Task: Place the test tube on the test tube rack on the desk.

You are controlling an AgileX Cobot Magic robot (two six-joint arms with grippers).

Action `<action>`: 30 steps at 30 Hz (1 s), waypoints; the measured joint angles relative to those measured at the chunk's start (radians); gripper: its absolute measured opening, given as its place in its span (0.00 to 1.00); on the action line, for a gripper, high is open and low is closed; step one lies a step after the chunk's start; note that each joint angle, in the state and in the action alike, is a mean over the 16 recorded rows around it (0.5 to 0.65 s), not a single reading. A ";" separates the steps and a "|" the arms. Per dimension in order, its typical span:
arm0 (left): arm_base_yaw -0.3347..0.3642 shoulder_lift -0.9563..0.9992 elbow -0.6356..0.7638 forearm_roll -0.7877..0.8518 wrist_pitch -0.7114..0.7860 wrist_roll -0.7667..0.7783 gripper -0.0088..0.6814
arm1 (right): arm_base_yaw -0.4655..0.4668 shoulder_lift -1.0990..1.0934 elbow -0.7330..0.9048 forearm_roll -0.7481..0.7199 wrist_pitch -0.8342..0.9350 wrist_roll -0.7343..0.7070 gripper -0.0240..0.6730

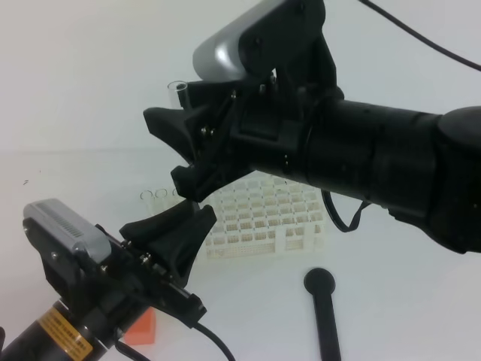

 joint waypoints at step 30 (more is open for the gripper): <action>-0.001 0.005 0.003 -0.040 0.003 -0.014 0.23 | -0.004 0.000 -0.017 0.000 0.021 -0.015 0.22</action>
